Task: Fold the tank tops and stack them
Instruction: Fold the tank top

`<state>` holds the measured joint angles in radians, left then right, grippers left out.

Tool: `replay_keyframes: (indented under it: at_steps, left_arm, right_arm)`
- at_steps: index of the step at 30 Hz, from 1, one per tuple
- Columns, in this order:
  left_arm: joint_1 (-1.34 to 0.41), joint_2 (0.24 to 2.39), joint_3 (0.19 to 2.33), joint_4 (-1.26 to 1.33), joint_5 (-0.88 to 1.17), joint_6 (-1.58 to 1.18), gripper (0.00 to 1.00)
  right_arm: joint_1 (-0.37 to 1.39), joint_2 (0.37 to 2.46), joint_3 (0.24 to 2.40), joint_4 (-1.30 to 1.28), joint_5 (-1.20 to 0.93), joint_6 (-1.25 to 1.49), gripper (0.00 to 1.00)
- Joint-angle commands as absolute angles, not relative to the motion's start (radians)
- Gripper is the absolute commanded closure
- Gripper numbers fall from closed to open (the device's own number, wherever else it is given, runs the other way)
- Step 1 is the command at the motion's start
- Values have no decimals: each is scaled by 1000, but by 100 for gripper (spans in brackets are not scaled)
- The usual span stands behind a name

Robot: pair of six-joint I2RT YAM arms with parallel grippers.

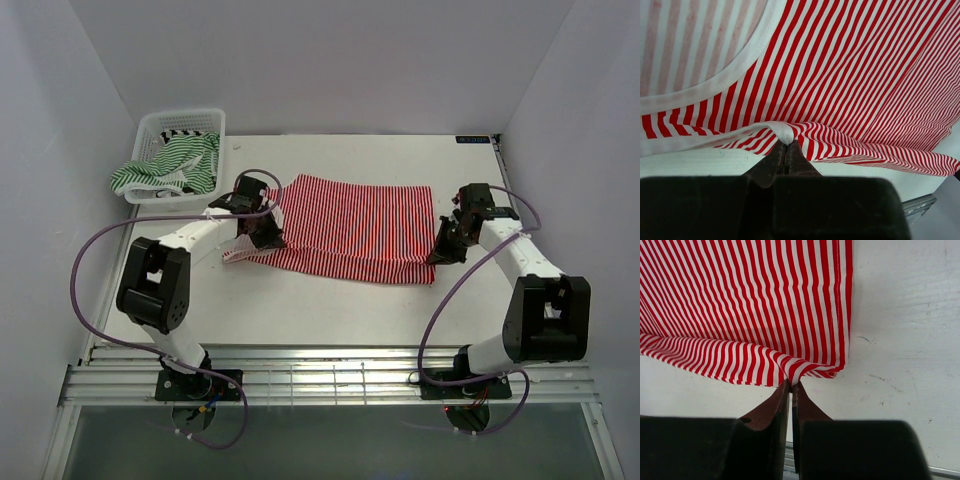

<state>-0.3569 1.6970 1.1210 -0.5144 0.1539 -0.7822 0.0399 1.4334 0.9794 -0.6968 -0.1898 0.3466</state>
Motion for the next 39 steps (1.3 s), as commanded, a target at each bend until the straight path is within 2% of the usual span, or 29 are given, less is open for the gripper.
replay_keyframes:
  at_steps: [1,39]
  left_arm:
    - [-334,1723,1178,-528,149,-762,100]
    - [-307,1968,1397,-543,179,-704,100]
  right_arm:
    - [34,1460,1034,-673,-196,330,92]
    - [11,1678,1154,-595,-181,314,92]
